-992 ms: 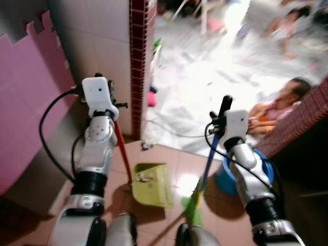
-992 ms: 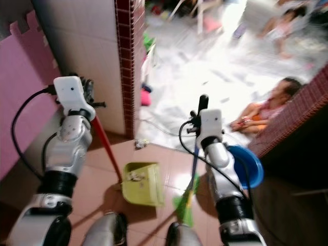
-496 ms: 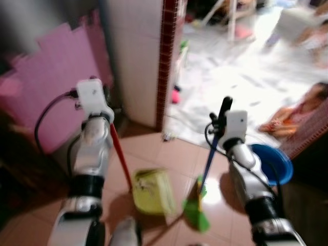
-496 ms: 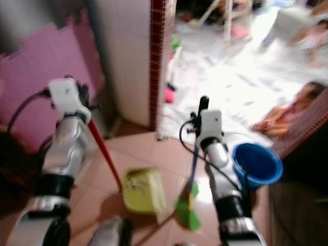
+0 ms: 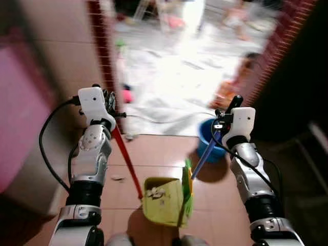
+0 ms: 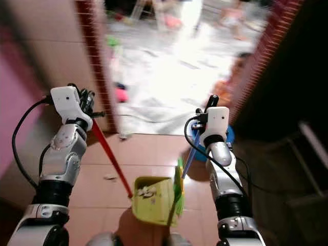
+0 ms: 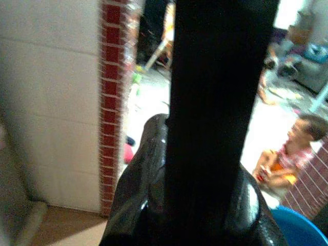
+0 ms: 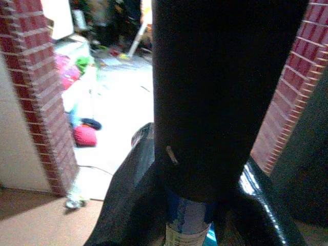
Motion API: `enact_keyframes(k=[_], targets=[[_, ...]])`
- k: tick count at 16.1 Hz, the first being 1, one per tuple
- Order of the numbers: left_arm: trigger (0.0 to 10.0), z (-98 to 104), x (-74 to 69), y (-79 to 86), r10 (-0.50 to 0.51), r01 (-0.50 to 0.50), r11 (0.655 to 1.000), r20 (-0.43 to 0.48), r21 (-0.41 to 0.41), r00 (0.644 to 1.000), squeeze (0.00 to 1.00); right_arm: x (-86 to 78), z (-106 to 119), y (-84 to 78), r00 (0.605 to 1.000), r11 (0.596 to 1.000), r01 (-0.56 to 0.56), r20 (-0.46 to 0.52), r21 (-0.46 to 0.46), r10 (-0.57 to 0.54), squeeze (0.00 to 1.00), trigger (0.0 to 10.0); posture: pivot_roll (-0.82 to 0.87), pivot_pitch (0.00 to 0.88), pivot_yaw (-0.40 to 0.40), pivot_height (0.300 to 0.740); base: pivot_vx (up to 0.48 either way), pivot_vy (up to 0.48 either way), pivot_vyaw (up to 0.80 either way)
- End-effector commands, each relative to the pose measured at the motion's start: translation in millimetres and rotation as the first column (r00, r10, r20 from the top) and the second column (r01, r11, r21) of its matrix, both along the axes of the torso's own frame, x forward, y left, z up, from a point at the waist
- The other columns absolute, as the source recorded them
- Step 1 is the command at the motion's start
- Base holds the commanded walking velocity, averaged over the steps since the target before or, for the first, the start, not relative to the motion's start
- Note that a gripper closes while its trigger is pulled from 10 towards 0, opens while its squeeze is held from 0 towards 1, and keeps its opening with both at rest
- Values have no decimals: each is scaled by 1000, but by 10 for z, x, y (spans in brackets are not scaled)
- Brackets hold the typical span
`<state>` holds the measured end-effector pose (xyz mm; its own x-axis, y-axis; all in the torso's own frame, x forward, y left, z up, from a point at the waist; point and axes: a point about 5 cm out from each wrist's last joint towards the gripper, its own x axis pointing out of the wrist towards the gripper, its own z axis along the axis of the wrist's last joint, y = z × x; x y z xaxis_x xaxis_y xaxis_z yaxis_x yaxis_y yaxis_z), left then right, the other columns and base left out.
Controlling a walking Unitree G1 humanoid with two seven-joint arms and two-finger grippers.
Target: Sweep floor
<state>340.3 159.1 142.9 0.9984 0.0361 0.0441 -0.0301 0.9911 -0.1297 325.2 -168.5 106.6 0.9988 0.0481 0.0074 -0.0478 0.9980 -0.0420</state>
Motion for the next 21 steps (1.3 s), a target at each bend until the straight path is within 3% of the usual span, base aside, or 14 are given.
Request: enact_keyframes(k=[1, 2, 3, 5, 9, 11, 14, 21], targets=[[10000, 127, 17, 46, 29, -30, 999, 48, 13, 998, 0, 5, -21, -15, 1000, 1000, 12, -20, -6, -12, 0, 10000, 13, 0, -33, 740, 0, 0, -800], [10000, 131, 24, 57, 44, -44, 999, 35, 12, 998, 0, 7, -18, -17, 1000, 1000, 14, -20, -4, -15, 0, 10000, 9, 0, -37, 740, 0, 0, -800], [10000, 186, 21, 18, -12, 14, 999, 67, -29, 998, 0, 11, -12, -18, 1000, 1000, 16, -17, -2, -17, 0, 10000, 9, 0, -37, 740, 0, 0, -800], [10000, 247, 23, -1, -35, 38, 999, 91, -33, 995, 0, 9, -2, -27, 1000, 1000, 28, -8, -4, -28, 0, 10000, 9, 0, -37, 740, 0, 0, -800], [10000, 414, 47, 94, -13, 25, 996, 137, -88, 990, 0, -39, 0, -217, 990, 988, 138, 0, -74, -139, 0, 10000, 7, 0, -30, 740, 0, 0, -800], [10000, 482, 73, 146, 9, 3, 997, 153, -74, 988, 0, -45, -37, -283, 985, 982, 170, -21, -83, -172, 0, 10000, 4, 0, -27, 740, 0, 0, -800], [10000, 572, 89, 174, 24, -11, 997, 177, -77, 984, 0, -29, -45, -260, 985, 982, 169, -22, -87, -171, 0, 10000, 7, 0, -26, 740, 0, 0, -800], [10000, 1160, 97, 155, 41, -17, 997, 353, -73, 935, 0, -18, -67, -247, 985, 983, 166, -36, -82, -170, 0, 10000, 9, 0, -29, 740, 72, 0, -82]])
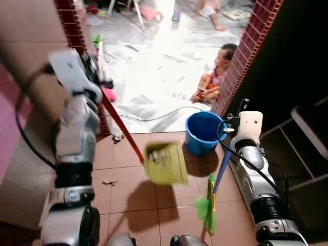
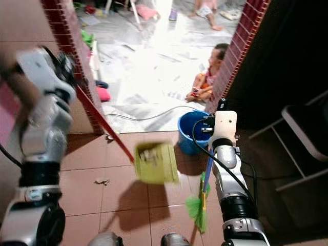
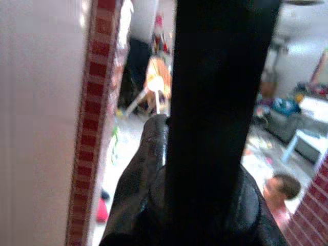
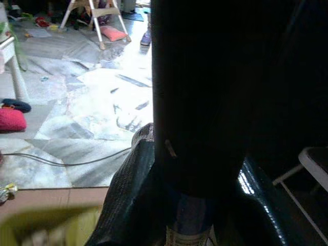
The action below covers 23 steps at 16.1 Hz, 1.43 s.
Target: Sweep floor
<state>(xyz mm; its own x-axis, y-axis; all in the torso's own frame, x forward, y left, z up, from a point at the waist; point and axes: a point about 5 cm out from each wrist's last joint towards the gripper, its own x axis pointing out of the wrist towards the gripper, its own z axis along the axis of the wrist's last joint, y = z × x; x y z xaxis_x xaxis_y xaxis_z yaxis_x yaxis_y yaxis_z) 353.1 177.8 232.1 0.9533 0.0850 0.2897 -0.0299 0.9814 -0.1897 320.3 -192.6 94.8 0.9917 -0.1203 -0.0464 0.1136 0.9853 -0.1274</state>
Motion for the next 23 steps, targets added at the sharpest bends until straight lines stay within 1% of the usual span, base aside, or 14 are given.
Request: enact_keyframes(k=[1, 3, 7, 10, 15, 19, 23], targets=[[10000, 334, -19, -46, -18, 20, 1000, 129, -16, 992, 0, 36, 35, -16, 1000, 1000, 13, 2, 8, -13, 0, 10000, 10, 0, -30, 740, 270, 0, -706], [10000, 355, -7, -71, -30, 32, 999, 137, -16, 990, 0, 42, 39, -7, 1000, 1000, 9, 6, 1, -9, 0, 10000, 6, 0, -28, 740, 326, 0, -800], [10000, 335, -13, -128, -40, 45, 998, 133, -33, 990, 0, 42, 37, 5, 1000, 1000, 4, 9, 1, -4, 0, 10000, 0, 0, -23, 740, 392, 0, -800], [10000, 355, -3, -148, -44, 49, 998, 139, -34, 989, 0, 42, 36, 11, 1000, 1000, -2, 11, 3, 2, 0, 10000, 0, 0, -24, 740, 405, 0, -173], [10000, 371, 24, -169, -51, 56, 998, 143, -35, 988, 0, 55, 37, 45, 1000, 1000, -22, 15, 2, 22, 0, 10000, 1, 0, -23, 740, 406, 0, -653], [10000, 358, 37, -183, -49, 54, 998, 136, -36, 990, 0, 53, 37, 58, 999, 999, -33, 18, 5, 33, 0, 10000, 1, 0, -23, 740, 390, 0, 0], [10000, 342, 48, -188, -43, 47, 998, 134, -29, 990, 0, 50, 34, 70, 999, 999, -42, 18, 9, 42, 0, 10000, -1, 0, -21, 740, 0, 0, 0]])
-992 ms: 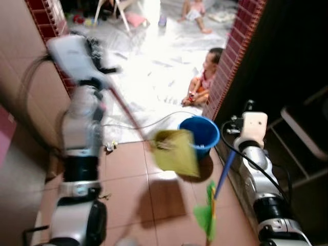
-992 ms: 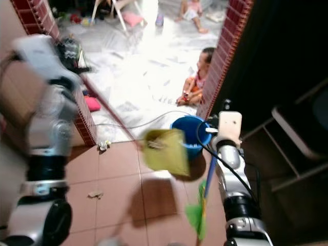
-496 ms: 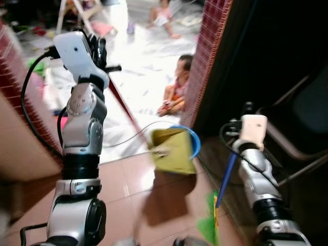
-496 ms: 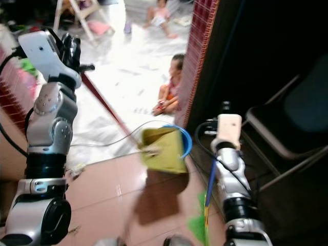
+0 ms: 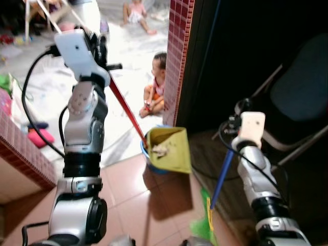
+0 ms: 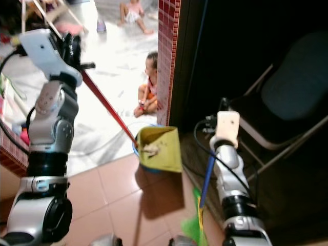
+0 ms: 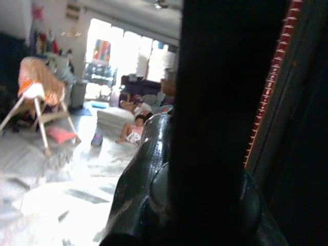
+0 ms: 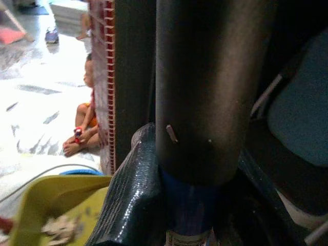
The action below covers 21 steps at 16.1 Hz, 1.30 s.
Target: Sweep floor
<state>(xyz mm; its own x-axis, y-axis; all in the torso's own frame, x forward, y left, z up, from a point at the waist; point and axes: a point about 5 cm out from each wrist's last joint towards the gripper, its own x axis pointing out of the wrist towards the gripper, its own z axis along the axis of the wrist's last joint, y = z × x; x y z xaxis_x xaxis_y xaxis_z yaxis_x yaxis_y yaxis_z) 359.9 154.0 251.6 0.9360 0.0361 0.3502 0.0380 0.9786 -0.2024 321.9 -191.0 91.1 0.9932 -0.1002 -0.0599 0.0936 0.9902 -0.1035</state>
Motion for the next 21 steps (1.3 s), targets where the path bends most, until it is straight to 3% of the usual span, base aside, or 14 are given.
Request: enact_keyframes(k=[1, 10, 13, 17, 21], targets=[[10000, 160, -10, 71, 27, -26, 999, 75, -21, 997, 0, 32, 72, 59, 999, 1000, -28, 30, -11, 28, 0, 10000, -5, 0, -21, 740, 0, 0, 0], [10000, 553, 174, 67, 112, -130, 989, 220, 71, 969, 0, -102, 104, 69, 993, 993, -101, 66, 56, 97, 0, 10000, -47, 0, 2, 740, 0, 0, 0], [10000, 659, 239, 16, 115, -156, 979, 272, 132, 955, 0, -217, 130, 108, 989, 988, -129, 88, 83, 122, 0, 10000, -74, 0, 19, 740, 0, 0, 0], [10000, 643, 290, -108, 89, -150, 972, 304, 183, 949, 0, -378, 146, 27, 991, 990, -105, 93, 93, 96, 0, 10000, -100, 0, 41, 740, 0, 0, 0], [10000, 487, 325, -276, 57, -127, 967, 299, 222, 953, 0, -502, 190, -8, 994, 993, -70, 90, 97, 61, 0, 10000, -137, 33, 68, 740, 0, 0, 0]])
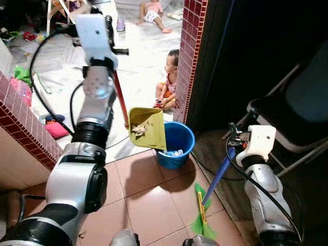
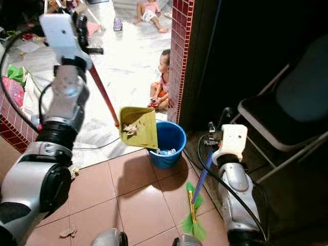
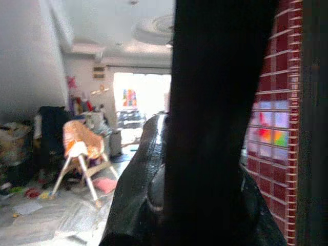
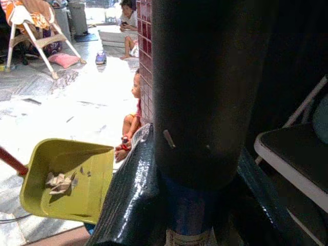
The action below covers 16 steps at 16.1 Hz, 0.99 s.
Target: Sweep floor
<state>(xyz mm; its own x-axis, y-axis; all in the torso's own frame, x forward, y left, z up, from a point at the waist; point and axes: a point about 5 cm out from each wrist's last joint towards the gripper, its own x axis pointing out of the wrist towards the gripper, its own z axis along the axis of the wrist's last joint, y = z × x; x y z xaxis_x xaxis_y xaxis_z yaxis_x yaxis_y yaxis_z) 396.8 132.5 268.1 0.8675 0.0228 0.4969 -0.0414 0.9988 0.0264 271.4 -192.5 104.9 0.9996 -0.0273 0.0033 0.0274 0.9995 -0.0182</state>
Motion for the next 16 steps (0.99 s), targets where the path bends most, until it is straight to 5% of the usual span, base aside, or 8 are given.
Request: enact_keyframes(k=[1, 5, 9, 16], targets=[[10000, 287, -29, -87, -14, 10, 1000, 131, 25, 991, 0, -21, 56, -10, 1000, 1000, 14, 16, 16, -14, 0, 10000, -144, 39, 74, 740, 0, 0, 0], [10000, 285, -27, -225, -36, 27, 998, 154, 59, 987, 0, -72, 57, -36, 1000, 1000, 30, 8, 10, -30, 0, 10000, -154, 51, 81, 740, 0, 0, 0], [10000, 221, -114, -586, -168, 135, 977, 204, 167, 965, 0, -77, 71, -12, 1000, 1000, 28, 3, 1, -28, 0, 10000, -156, 43, 86, 740, 0, 0, 0], [10000, -33, -363, -1105, -429, 344, 872, 207, 348, 879, 0, -27, 88, 9, 1000, 1000, 19, 13, -13, -19, 0, 10000, -152, 23, 87, 740, 0, 0, 0]])
